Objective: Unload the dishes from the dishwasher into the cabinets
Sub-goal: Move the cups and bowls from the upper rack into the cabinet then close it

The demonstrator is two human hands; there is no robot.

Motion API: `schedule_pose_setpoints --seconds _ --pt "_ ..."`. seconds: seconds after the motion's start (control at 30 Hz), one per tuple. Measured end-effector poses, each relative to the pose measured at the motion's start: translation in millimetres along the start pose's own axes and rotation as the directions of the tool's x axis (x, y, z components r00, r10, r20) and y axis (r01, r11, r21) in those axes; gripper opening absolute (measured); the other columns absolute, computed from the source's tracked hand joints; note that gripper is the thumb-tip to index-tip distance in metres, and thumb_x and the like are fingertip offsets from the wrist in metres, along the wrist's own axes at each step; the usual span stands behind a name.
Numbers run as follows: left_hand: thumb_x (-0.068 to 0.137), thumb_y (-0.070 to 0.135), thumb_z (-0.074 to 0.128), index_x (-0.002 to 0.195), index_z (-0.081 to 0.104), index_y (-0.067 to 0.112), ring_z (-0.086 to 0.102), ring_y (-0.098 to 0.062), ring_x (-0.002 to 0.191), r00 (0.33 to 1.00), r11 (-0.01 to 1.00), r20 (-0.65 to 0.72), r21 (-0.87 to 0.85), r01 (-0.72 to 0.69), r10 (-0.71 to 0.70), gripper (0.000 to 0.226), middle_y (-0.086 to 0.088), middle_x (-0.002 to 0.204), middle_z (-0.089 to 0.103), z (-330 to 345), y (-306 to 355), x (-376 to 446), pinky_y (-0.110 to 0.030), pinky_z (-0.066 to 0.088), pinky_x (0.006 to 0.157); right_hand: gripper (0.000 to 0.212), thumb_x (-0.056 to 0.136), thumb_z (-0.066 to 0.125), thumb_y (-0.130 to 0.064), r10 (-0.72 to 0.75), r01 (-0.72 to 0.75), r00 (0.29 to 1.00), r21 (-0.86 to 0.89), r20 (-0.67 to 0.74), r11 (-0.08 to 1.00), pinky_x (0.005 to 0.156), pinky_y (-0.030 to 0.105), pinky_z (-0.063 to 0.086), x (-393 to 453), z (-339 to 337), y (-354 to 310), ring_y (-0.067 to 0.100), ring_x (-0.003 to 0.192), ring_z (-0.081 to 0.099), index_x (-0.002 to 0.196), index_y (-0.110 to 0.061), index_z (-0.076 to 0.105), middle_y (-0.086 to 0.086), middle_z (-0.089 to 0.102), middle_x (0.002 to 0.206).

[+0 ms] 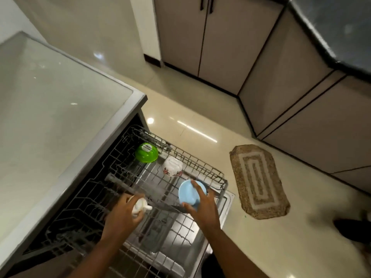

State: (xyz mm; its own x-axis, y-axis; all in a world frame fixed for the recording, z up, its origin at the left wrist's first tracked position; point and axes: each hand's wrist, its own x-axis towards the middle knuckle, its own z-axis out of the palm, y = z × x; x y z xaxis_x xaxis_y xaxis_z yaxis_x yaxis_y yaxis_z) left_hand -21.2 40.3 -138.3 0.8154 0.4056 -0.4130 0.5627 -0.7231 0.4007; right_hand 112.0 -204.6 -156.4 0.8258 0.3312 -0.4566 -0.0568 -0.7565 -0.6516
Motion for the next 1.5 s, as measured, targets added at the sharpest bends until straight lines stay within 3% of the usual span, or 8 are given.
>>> schedule_pose_setpoints --seconds 0.17,0.37,0.63,0.73,0.93,1.13,1.27,1.5 --pt "0.073 0.038 0.078 0.119 0.055 0.044 0.052 -0.010 0.076 0.983 0.982 -0.020 0.054 -0.179 0.181 0.051 0.007 0.099 0.043 -24 28 -34 -0.021 0.040 0.052 0.086 0.075 0.074 -0.063 -0.042 0.038 0.998 -0.064 -0.056 0.997 0.094 0.038 0.053 -67 -30 -7 0.026 0.122 0.052 0.147 -0.056 0.027 0.004 0.041 0.134" --pt "0.068 0.041 0.077 0.112 0.055 0.047 0.056 -0.015 0.078 0.958 0.959 -0.056 0.057 -0.278 0.281 0.049 0.006 0.096 0.045 -76 53 -105 -0.030 0.050 0.056 0.085 0.072 0.074 -0.065 -0.101 0.092 0.991 -0.098 -0.093 0.991 0.091 0.036 0.054 -157 -64 -35 0.028 0.114 0.055 0.143 -0.057 0.030 0.003 0.039 0.126" --pt "0.070 0.047 0.078 0.123 0.051 0.040 0.056 -0.011 0.089 0.918 0.973 -0.349 -0.063 -0.223 0.188 0.059 0.011 0.103 0.051 -121 51 -232 -0.034 0.050 0.069 0.098 0.060 0.080 -0.068 -0.306 0.292 0.937 -0.103 -0.169 0.951 0.078 0.033 0.054 -245 -103 -77 0.020 0.102 0.055 0.143 -0.048 0.030 -0.001 0.045 0.119" --pt "0.072 0.049 0.077 0.118 0.055 0.042 0.057 -0.009 0.087 0.881 0.974 -0.467 -0.153 -0.165 0.076 0.051 0.013 0.101 0.051 -127 40 -298 -0.032 0.050 0.069 0.094 0.065 0.080 -0.065 -0.457 0.439 0.883 -0.153 -0.107 0.885 0.075 0.027 0.048 -281 -107 -96 0.018 0.104 0.052 0.144 -0.043 0.032 -0.003 0.042 0.121" --pt "0.074 0.049 0.075 0.119 0.054 0.047 0.056 -0.003 0.085 0.766 0.964 -0.640 -0.235 -0.121 -0.059 0.050 0.018 0.097 0.052 -151 18 -406 -0.027 0.047 0.068 0.091 0.065 0.078 -0.068 -0.632 0.626 0.775 -0.164 0.017 0.763 0.079 0.030 0.054 -336 -82 -132 0.018 0.105 0.054 0.143 -0.046 0.036 -0.002 0.042 0.124" --pt "0.074 0.036 0.080 0.129 0.060 0.029 0.057 -0.003 0.089 0.632 0.939 -0.764 -0.301 -0.169 -0.131 0.059 0.009 0.096 0.050 -201 -30 -485 -0.029 0.051 0.079 0.092 0.064 0.079 -0.066 -0.761 0.767 0.641 -0.112 0.099 0.632 0.084 0.030 0.055 -388 -27 -211 0.020 0.106 0.057 0.143 -0.048 0.037 -0.001 0.041 0.124" --pt "0.073 0.030 0.082 0.127 0.062 0.033 0.058 -0.003 0.090 0.526 0.923 -0.826 -0.341 -0.180 -0.202 0.058 0.010 0.096 0.050 -238 -85 -542 -0.022 0.051 0.081 0.091 0.064 0.079 -0.063 -0.850 0.858 0.512 -0.029 0.120 0.513 0.089 0.023 0.051 -428 26 -285 0.013 0.108 0.054 0.144 -0.049 0.037 -0.005 0.040 0.123" --pt "0.073 0.026 0.084 0.128 0.059 0.037 0.063 -0.003 0.093 0.410 0.965 -0.904 -0.204 -0.166 -0.120 0.061 0.016 0.107 0.056 -327 -211 -643 -0.024 0.058 0.076 0.093 0.061 0.084 -0.062 -0.923 0.912 0.376 0.146 0.076 0.384 0.085 0.010 0.045 -495 137 -421 0.001 0.102 0.052 0.140 -0.059 0.036 -0.014 0.041 0.117"
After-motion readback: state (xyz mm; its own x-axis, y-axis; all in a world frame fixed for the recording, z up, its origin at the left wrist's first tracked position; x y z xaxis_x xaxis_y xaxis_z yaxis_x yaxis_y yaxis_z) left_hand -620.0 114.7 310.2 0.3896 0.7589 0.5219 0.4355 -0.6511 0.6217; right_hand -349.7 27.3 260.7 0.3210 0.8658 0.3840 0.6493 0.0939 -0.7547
